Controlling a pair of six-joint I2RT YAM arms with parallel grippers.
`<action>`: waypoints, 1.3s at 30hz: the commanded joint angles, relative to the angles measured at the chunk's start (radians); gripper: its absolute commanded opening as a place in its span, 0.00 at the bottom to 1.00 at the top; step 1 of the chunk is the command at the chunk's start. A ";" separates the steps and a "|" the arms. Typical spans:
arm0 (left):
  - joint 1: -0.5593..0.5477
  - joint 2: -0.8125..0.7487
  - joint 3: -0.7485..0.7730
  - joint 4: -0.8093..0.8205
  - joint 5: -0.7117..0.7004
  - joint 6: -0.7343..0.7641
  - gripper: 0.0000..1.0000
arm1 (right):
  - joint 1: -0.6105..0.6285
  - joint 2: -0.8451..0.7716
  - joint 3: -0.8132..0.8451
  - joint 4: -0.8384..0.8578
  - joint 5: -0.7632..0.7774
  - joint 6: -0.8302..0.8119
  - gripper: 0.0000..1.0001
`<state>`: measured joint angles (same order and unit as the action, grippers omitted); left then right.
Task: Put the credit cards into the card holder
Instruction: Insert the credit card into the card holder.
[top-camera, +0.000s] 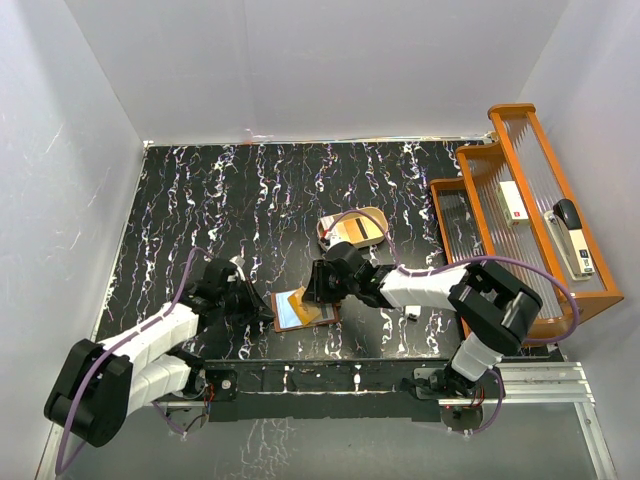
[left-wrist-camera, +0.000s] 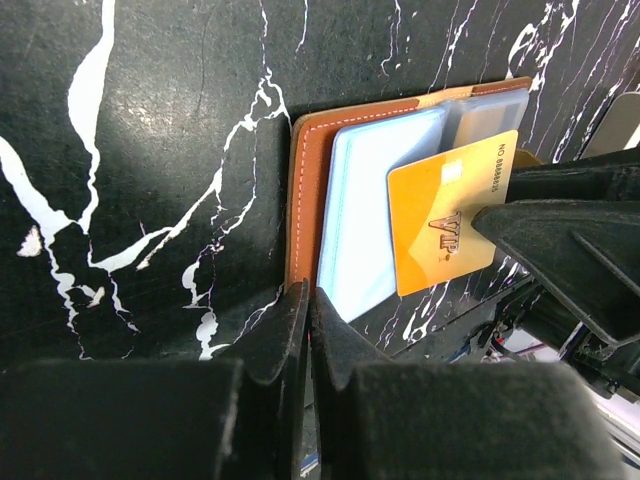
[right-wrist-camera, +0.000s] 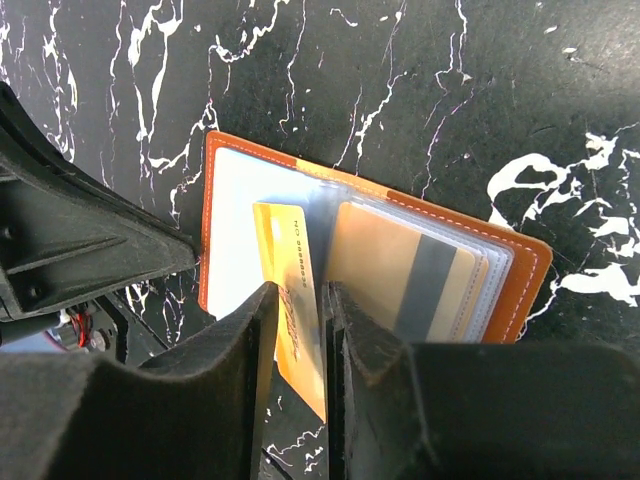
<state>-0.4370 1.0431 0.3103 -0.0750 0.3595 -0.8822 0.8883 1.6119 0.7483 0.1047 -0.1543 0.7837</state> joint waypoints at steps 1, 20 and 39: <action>-0.004 0.005 -0.007 0.019 0.020 0.022 0.02 | 0.003 -0.013 0.046 0.045 0.007 -0.020 0.20; -0.005 0.013 0.000 -0.025 -0.016 0.038 0.02 | -0.033 -0.134 -0.046 0.056 0.043 -0.031 0.00; -0.005 0.030 -0.011 0.003 -0.011 0.033 0.01 | -0.069 -0.088 -0.117 0.176 -0.045 0.043 0.00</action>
<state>-0.4377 1.0641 0.3099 -0.0818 0.3439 -0.8558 0.8307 1.5082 0.6464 0.1875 -0.1658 0.8009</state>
